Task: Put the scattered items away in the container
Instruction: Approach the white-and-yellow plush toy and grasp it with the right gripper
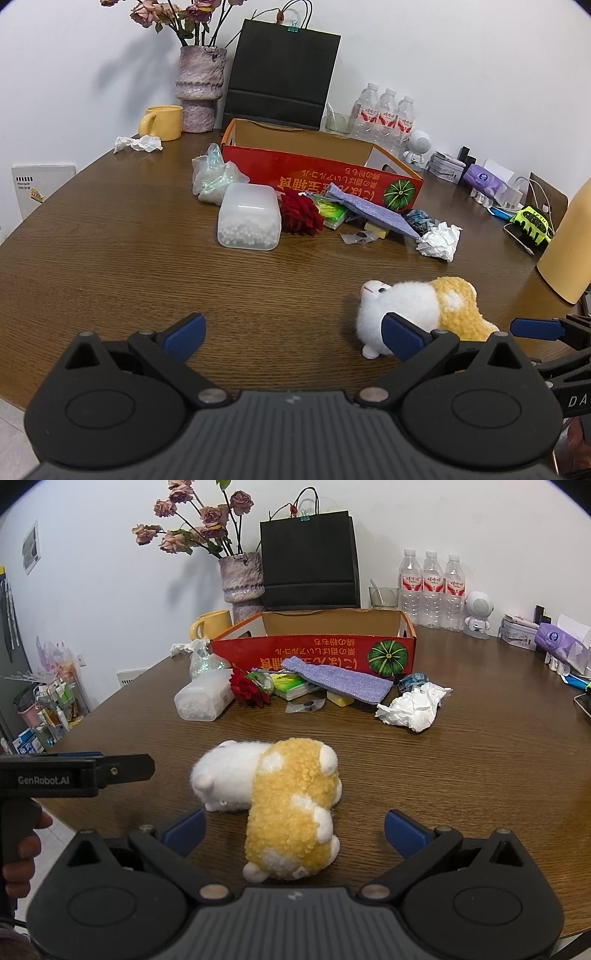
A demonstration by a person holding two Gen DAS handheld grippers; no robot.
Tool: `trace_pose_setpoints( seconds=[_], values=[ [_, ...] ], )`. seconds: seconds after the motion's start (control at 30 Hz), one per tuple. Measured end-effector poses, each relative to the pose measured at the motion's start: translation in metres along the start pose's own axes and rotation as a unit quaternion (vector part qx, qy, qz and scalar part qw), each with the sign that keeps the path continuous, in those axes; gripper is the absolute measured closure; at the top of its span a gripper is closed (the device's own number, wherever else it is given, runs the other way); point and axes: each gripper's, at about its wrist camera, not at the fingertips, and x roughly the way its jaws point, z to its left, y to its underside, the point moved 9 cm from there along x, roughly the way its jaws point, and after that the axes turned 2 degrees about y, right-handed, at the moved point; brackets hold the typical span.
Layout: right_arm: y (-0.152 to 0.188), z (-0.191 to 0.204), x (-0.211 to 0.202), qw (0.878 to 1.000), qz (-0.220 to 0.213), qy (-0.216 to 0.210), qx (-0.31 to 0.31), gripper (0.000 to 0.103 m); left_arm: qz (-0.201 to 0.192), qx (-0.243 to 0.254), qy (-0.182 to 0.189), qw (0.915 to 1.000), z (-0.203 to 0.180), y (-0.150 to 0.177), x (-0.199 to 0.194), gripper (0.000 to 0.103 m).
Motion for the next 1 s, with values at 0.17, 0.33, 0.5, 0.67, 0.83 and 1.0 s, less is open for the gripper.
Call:
trace_pose_setpoints(
  seconds=[0.17,0.33,0.5,0.67,0.83,1.0],
  values=[
    [0.0,0.0,0.0,1.0,0.0,0.0,0.0,0.0,0.0,0.0,0.0,1.0,0.0,0.0,0.0,0.0],
    [0.0,0.0,0.0,1.0,0.001,0.0,-0.001,0.0,0.0,0.0,0.0,1.0,0.0,0.0,0.0,0.0],
    [0.001,0.0,0.0,1.0,0.001,0.0,-0.001,0.0,0.0,0.001,0.0,1.0,0.0,0.001,0.0,0.0],
    [0.004,0.0,0.009,1.0,0.014,0.002,-0.004,0.0,0.004,-0.001,0.001,1.0,0.003,0.003,0.004,0.0],
    [0.009,0.002,0.023,1.0,0.026,0.003,-0.012,0.007,0.01,-0.007,-0.006,0.9999,0.01,0.005,0.013,0.0],
    [0.011,0.006,0.037,0.999,0.031,0.0,-0.022,0.019,0.01,-0.01,-0.012,0.9998,0.016,0.002,0.022,0.0]
  ],
)
